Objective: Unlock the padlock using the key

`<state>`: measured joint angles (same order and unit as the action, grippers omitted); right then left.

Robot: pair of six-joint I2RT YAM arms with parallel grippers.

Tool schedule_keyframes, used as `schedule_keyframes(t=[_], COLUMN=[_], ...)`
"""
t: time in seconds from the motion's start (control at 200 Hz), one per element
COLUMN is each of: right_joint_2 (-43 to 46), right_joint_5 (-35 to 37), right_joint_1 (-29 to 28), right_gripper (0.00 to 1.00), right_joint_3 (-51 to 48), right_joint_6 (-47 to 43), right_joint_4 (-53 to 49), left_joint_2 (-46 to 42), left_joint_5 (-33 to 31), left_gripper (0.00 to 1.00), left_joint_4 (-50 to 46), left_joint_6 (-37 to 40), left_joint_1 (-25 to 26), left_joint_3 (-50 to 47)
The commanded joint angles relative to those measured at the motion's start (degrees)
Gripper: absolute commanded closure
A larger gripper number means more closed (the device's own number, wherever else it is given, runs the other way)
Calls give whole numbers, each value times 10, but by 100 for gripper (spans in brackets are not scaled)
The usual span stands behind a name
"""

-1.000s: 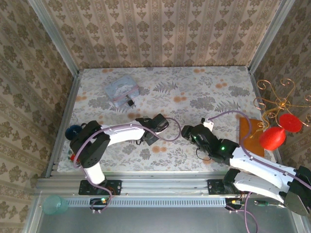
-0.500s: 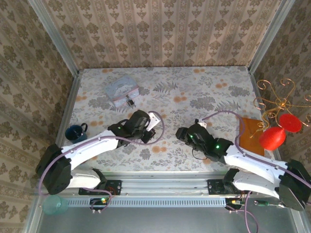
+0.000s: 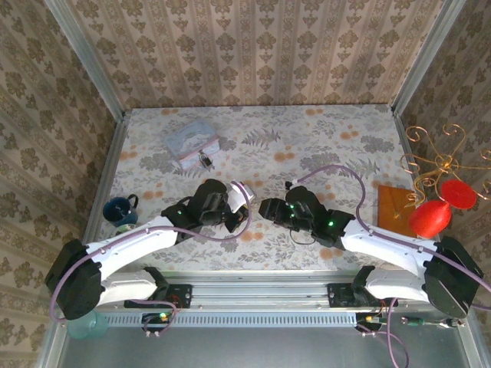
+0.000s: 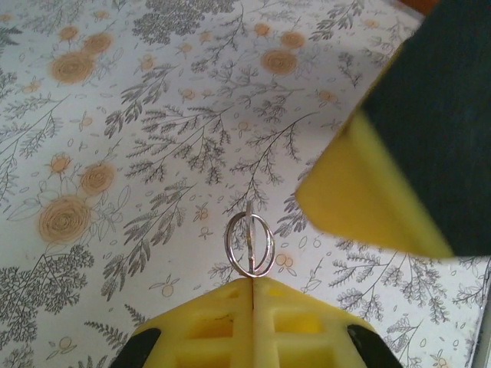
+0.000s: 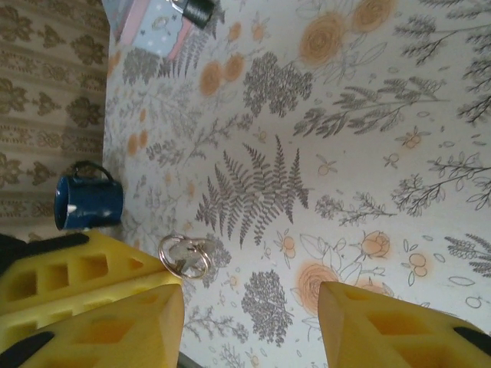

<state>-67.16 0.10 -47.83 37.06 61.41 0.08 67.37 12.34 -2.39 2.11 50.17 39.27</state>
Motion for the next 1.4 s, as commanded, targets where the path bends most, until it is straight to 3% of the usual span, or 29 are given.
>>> schedule_keyframes(t=[0.0, 0.145, 0.415, 0.63, 0.875, 1.1, 1.305, 1.395], right_joint_2=[-5, -3, -35, 20, 74, 75, 64, 54], right_joint_5=[11, 39, 68, 106, 169, 155, 128, 83], right_joint_1=[-14, -17, -47, -49, -51, -49, -39, -29], right_gripper=[54, 60, 59, 57, 60, 70, 68, 67], right_joint_3=[17, 1, 15, -32, -54, -38, -8, -14], right_joint_6=[-22, -35, -78, -87, -90, -118, -144, -134], right_joint_4=[-20, -28, 14, 89, 62, 49, -36, -10], left_joint_2=[-9, -14, -20, -10, 28, 44, 32, 27], left_joint_5=[35, 77, 143, 173, 217, 225, 199, 198], left_gripper=[100, 100, 100, 100, 100, 100, 100, 100], left_joint_4=[23, 41, 72, 61, 55, 45, 38, 43], left_joint_6=[-21, -55, -94, -109, -112, -108, -98, -88], left_joint_1=[-12, -34, -42, -51, -51, -49, -46, -37], left_joint_3=[1, -3, -8, -7, 9, 18, 13, 7])
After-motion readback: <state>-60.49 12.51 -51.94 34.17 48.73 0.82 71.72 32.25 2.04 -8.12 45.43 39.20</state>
